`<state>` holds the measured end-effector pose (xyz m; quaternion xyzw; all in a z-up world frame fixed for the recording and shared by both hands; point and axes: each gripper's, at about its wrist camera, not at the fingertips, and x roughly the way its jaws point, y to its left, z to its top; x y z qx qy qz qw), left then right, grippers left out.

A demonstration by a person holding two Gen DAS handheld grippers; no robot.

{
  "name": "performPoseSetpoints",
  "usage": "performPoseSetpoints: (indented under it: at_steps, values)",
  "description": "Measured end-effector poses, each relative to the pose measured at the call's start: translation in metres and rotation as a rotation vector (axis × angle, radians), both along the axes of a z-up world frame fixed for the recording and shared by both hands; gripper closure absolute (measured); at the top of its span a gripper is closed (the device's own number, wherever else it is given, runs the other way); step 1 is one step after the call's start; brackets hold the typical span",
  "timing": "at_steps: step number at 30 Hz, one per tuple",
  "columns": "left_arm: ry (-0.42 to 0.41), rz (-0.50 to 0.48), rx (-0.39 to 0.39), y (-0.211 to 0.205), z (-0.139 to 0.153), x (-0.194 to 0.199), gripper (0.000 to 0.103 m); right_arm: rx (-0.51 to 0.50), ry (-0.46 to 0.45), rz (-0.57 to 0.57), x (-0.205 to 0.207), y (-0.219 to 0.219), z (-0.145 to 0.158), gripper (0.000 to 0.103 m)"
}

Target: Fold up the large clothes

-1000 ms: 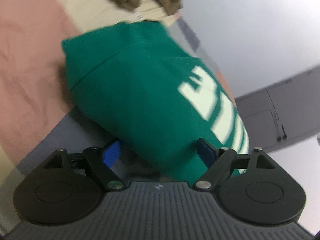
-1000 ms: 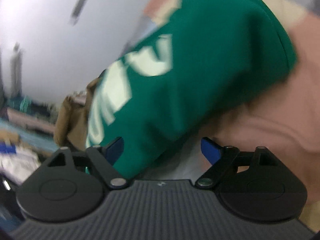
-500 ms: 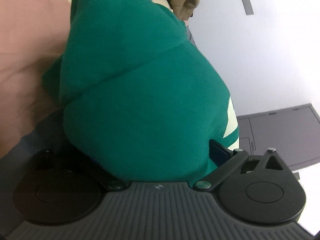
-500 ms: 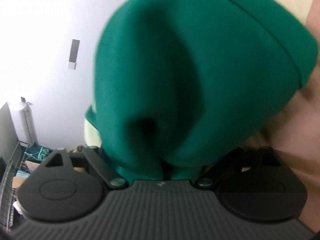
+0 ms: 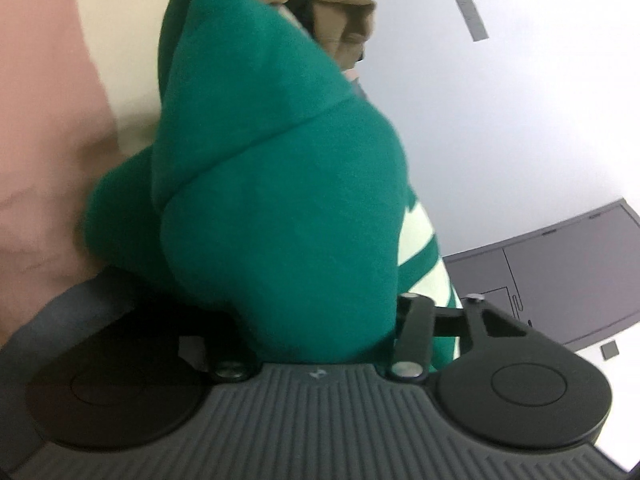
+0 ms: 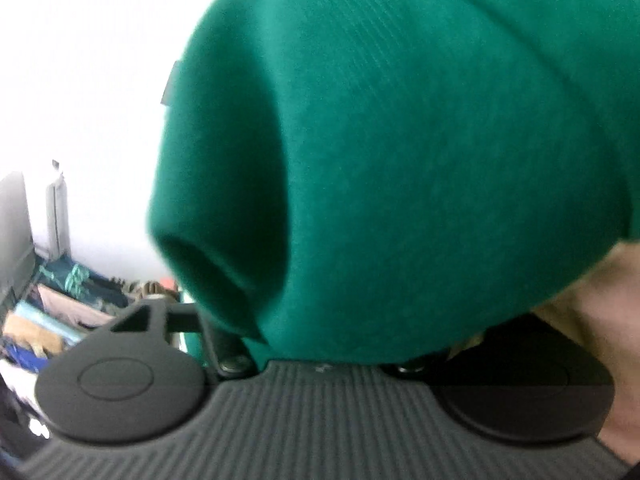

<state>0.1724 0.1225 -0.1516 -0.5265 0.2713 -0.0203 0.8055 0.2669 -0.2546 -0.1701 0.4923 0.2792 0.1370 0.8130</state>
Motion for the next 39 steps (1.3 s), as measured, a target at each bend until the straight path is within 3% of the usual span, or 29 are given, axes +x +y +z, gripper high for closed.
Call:
performPoseSetpoints:
  at_steps: [4, 7, 13, 23, 33, 36, 39]
  values:
    - [-0.059, -0.033, 0.055, -0.006, 0.017, -0.009, 0.059, -0.087, -0.051, 0.027, -0.011, 0.005, 0.020, 0.062]
    - [-0.084, -0.055, 0.039, 0.001, 0.025, -0.009, 0.060, -0.141, -0.094, 0.046, -0.021, 0.009, 0.035, 0.069]
    - [-0.128, -0.093, 0.052, 0.010, 0.048, -0.033, 0.061, -0.219, -0.166, 0.086, -0.042, 0.006, 0.066, 0.072]
    - [-0.199, -0.151, 0.040, 0.001, 0.088, -0.064, 0.061, -0.227, -0.240, 0.133, -0.068, -0.027, 0.114, 0.074]
    - [-0.285, -0.238, 0.075, -0.081, 0.141, -0.028, 0.061, -0.247, -0.345, 0.057, -0.064, -0.087, 0.167, 0.076]
    - [-0.295, -0.267, 0.081, -0.121, 0.150, 0.007, 0.061, -0.266, -0.364, 0.011, -0.059, -0.115, 0.178, 0.078]
    - [-0.333, -0.302, 0.085, -0.163, 0.152, 0.041, 0.070, -0.289, -0.378, -0.024, -0.047, -0.137, 0.184, 0.083]
